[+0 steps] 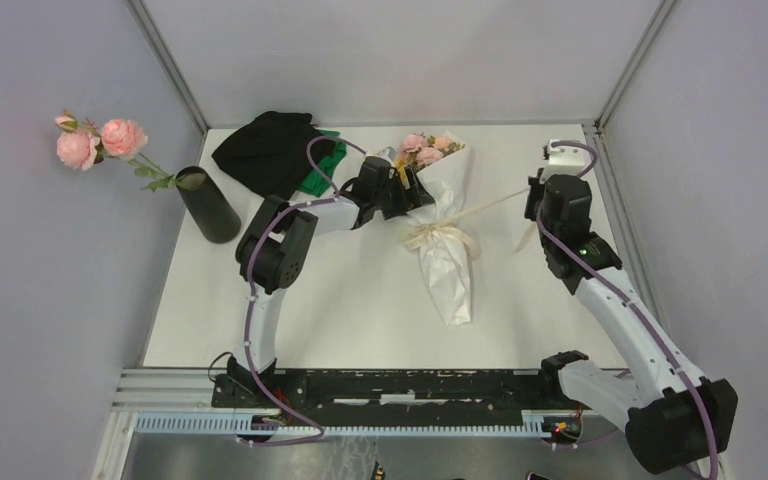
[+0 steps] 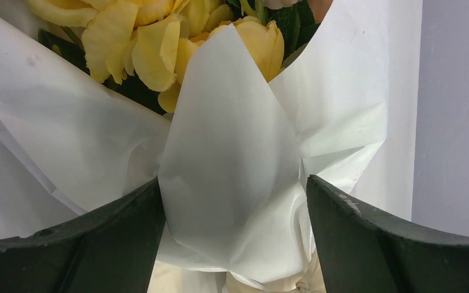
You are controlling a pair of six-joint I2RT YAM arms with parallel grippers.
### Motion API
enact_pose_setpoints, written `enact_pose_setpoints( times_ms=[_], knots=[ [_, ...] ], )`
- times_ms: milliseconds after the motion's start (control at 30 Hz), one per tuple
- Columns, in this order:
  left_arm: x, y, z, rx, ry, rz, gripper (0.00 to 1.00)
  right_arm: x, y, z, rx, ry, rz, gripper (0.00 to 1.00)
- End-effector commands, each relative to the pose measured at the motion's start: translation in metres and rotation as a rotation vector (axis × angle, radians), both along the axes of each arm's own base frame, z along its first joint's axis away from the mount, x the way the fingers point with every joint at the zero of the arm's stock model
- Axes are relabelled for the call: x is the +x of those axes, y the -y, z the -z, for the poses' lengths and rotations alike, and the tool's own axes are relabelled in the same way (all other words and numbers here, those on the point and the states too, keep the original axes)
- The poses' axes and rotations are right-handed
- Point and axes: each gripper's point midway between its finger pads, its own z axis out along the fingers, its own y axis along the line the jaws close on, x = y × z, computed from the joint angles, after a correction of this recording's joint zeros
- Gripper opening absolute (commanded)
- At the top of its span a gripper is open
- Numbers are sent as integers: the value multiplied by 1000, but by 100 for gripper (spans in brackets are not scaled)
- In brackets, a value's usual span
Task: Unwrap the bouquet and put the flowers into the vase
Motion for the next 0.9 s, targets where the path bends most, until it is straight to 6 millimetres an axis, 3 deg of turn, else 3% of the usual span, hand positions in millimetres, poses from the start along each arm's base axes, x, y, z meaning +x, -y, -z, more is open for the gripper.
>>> enact_pose_setpoints(
  times_ms=[0,100,400,533,600,700,733,800,867],
  knots=[
    [-13,-36,40,96,-122,-55,89,-9,40,-77,23,184,176,0],
    [-12,-41,40,95,-123,-63,89,-13,54,-97,12,214,212,0],
    [-10,-55,38,111,-119,-83,89,-22,84,-102,4,232,310,0],
    [-9,-58,37,110,-119,-89,89,-27,90,-115,25,272,311,0],
    [-8,-57,35,106,-115,-85,89,-24,86,-110,26,255,284,0],
    [-7,-54,28,100,-101,-79,89,-10,73,-83,32,190,219,1],
    [-6,-54,24,99,-93,-78,89,-6,68,-71,34,162,191,11],
    [-4,-54,11,100,-66,-80,89,4,60,-43,29,89,149,45],
    [-1,-54,-7,103,-21,-88,89,11,48,-18,40,19,88,58]
  ],
)
